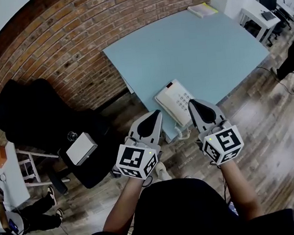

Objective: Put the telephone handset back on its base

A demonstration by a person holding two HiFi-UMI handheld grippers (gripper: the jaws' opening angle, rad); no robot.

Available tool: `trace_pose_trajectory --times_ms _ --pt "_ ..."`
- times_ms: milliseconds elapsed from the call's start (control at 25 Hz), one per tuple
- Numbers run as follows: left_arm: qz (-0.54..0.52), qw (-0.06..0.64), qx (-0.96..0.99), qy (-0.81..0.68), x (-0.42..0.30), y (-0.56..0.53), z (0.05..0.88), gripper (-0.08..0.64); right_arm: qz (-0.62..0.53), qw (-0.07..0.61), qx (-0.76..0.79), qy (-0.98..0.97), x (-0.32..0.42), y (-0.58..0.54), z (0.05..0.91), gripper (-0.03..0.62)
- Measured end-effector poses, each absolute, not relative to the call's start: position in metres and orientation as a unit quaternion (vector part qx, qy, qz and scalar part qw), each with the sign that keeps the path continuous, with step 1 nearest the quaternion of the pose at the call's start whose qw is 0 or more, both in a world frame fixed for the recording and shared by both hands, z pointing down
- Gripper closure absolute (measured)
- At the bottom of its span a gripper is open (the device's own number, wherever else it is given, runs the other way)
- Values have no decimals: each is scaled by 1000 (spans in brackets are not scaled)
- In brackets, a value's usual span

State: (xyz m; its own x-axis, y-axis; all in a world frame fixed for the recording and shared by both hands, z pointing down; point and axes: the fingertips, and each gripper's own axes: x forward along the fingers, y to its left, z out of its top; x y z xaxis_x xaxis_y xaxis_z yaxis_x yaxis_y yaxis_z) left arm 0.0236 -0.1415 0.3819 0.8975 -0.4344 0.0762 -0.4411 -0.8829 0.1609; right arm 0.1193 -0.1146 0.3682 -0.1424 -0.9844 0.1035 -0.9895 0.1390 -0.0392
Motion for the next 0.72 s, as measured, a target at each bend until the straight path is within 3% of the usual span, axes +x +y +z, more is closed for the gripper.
trace_pose_trajectory --times_ms 720 --pt "-5 60 970 -235 33 -62 349 552 27 7 633 -773 111 -40 341 580"
